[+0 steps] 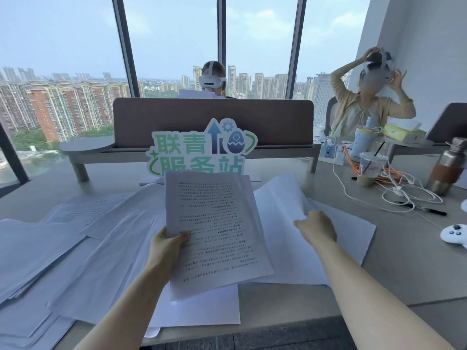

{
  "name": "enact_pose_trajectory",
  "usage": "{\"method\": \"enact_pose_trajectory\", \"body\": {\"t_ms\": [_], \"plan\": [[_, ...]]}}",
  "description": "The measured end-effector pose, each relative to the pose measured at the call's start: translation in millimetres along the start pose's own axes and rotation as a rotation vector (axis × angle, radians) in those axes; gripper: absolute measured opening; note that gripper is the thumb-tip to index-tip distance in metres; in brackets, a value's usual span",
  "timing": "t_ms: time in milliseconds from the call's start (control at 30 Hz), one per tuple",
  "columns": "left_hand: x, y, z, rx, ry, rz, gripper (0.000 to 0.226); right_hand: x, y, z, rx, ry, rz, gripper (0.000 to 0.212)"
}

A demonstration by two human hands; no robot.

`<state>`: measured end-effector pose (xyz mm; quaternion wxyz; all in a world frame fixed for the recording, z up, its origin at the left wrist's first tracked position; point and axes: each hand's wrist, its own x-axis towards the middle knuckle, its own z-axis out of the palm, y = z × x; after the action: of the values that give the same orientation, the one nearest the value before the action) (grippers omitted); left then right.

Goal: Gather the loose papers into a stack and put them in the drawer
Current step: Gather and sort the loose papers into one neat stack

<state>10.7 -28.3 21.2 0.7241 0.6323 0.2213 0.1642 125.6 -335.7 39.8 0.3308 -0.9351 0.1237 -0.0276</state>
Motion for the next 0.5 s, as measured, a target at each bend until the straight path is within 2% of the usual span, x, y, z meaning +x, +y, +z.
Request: {"method": "enact_pose_trajectory", "body": {"t_ms": [67,200,267,400,500], "plan": [[7,1,0,0.007,0.000,-0.001,0.025,17,0,-1,0.014,0.023,0.000,0.050],[22,2,4,0.025,-0.002,-0.007,0.025,49,1,5,0.013,0.018,0.025,0.056],[29,2,9,0.038,0.002,-0.008,0.024,61,0,8,-0.009,0.007,0.062,0.054],[42,3,17,0.070,0.014,0.001,0.024,85,-4,12,-0.033,-0.022,0.128,0.030],[52,1,21,0.085,0.026,-0.010,0.023,104,-4,18,-0.116,-0.062,0.167,0.036]]}}
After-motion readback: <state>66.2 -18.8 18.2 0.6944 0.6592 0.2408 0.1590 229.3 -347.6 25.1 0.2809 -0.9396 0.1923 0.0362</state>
